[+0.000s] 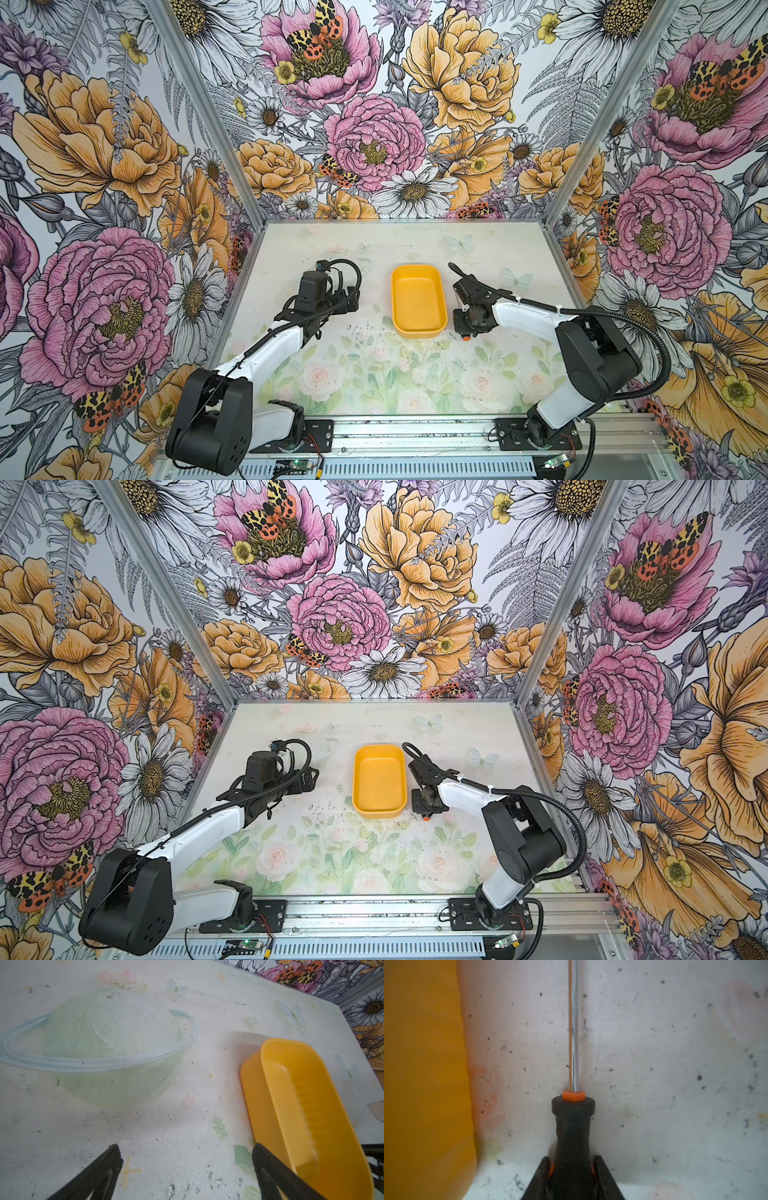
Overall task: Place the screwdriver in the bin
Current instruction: 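Close the right gripper on the black screwdriver handle, then lift the screwdriver with the right gripper and carry it over the yellow bin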
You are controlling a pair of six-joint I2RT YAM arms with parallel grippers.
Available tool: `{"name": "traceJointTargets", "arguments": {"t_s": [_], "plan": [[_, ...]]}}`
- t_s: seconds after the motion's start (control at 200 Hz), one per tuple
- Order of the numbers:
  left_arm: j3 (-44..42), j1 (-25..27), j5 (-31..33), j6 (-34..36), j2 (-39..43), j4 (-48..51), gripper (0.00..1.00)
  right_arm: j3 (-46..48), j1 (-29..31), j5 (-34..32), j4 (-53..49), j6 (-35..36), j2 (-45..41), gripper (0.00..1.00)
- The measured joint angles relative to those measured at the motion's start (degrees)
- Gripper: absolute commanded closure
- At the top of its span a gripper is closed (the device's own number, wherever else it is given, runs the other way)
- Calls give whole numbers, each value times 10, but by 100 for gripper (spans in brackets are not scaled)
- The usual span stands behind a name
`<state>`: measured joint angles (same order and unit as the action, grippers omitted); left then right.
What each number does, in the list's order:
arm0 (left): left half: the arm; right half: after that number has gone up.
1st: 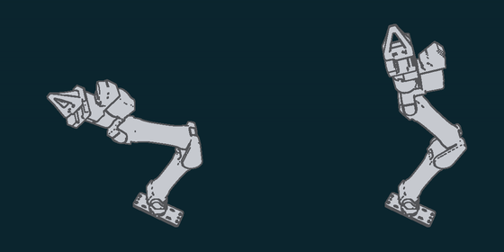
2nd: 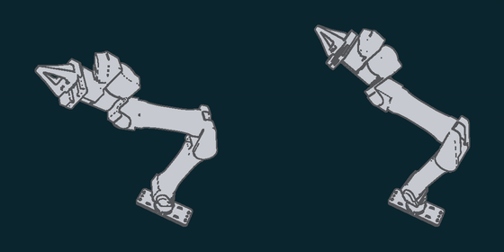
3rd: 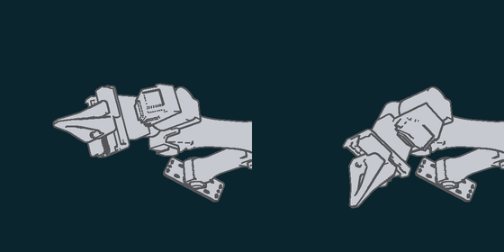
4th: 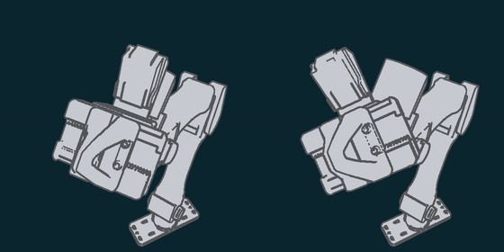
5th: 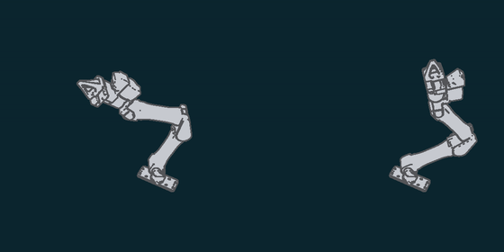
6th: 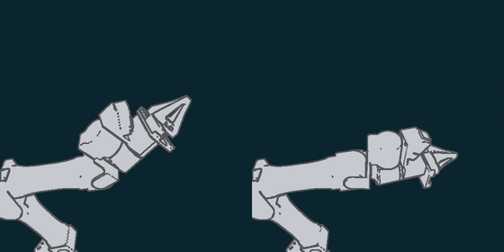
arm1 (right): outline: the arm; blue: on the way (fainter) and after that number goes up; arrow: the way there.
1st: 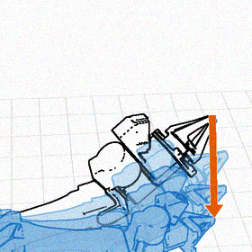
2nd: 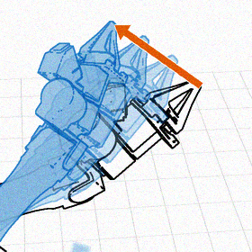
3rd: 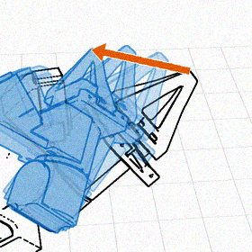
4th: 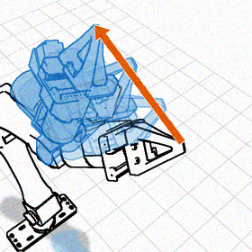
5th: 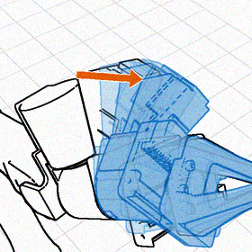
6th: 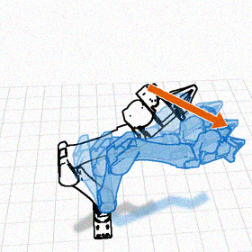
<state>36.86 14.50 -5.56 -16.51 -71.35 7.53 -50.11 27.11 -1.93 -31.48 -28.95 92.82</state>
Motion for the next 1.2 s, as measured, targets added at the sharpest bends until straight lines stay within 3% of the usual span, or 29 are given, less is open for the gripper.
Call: {"name": "traceJointTargets", "arguments": {"t_s": [0.38,0.535,0.641,0.876,1.051,1.196], "plan": [[0,0,0,0,0,0,1,-4,-81,71,-9,-6,-105,100],[0,0,0,0,0,0,1,-64,-85,75,-21,-21,-136,100],[0,0,0,0,0,0,1,-140,-67,29,-21,-40,-145,100],[0,0,0,0,8,0,1,-286,38,-158,-2,-69,-134,100],[0,0,0,0,17,0,1,-308,97,-254,5,-104,-78,100],[0,0,0,0,17,0,1,-308,129,-279,-2,-122,-19,100]]}}
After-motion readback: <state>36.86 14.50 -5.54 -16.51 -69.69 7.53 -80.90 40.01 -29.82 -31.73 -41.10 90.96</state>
